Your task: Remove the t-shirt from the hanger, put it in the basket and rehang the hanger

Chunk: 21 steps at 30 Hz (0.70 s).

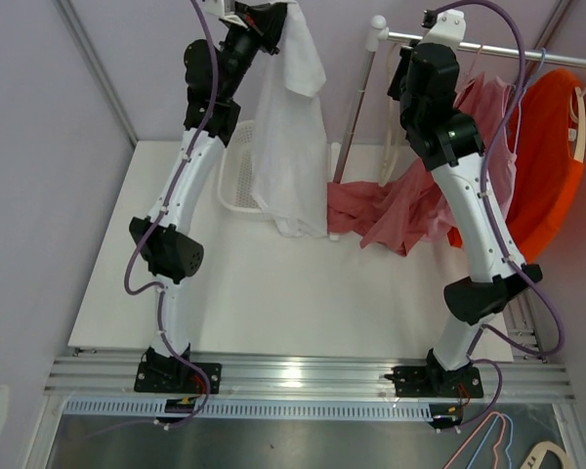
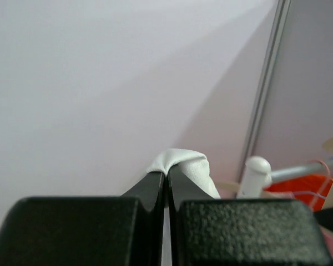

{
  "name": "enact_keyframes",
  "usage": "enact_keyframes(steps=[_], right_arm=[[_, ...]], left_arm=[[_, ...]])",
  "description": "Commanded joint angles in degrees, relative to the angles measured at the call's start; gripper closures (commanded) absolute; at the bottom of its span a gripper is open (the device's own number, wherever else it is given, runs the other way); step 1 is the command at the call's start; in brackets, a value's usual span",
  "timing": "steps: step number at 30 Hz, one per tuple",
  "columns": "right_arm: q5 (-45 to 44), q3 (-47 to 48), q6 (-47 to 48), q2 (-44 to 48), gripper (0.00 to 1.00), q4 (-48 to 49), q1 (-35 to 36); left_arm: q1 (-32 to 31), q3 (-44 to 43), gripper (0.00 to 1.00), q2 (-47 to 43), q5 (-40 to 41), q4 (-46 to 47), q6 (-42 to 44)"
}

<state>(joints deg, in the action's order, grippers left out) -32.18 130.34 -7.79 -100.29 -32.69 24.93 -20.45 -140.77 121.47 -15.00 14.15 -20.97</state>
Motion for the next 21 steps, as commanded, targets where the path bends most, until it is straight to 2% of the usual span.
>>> enact_keyframes(steps=[1, 4, 6, 8, 9, 12, 16, 19, 21], right_arm=[[3.09, 5.52, 1.64, -3.85, 1.0, 3.33, -1.81], [3.71, 6.59, 2.43, -5.79, 1.0, 4.64, -2.95], [3.97, 6.59, 2.43, -6.76, 1.0, 5.53, -4.09], [4.5, 6.68, 1.82, -7.55, 1.0, 5.7, -5.15], [4.76, 6.68, 0.95, -8.25, 1.0, 5.7, -6.2], [7.13, 6.68, -0.12, -9.22, 1.0, 6.41, -7.7], [8.62, 7.38, -0.38, -10.62, 1.0, 6.94, -9.02], [9.33, 7.12, -0.99, -10.89, 1.0, 6.41, -9.37], [10.03, 6.94, -1.17, -10.8, 1.0, 5.88, -9.55]], left_arm=[[1.37, -7.59, 0.99, 3.41, 3.48, 14.73, 5.49], [2.07, -6.62, 0.99, 4.74, 7.87, 17.92, 9.01], [3.04, -6.54, 0.99, 4.74, 11.13, 16.71, 9.46], [5.41, -3.3, 0.99, 3.96, 11.14, 15.21, 5.44], [6.03, 2.02, 0.99, 3.43, 11.66, 15.12, 4.11], [7.26, 5.58, 0.99, 3.68, 13.86, 11.87, 1.55], [7.26, 12.77, 0.99, 5.44, 10.97, 9.58, -1.6], [7.26, 22.43, 0.99, 4.92, 8.95, 10.36, -8.45], [7.0, 23.87, 0.99, 5.09, 7.02, 9.59, -11.8]])
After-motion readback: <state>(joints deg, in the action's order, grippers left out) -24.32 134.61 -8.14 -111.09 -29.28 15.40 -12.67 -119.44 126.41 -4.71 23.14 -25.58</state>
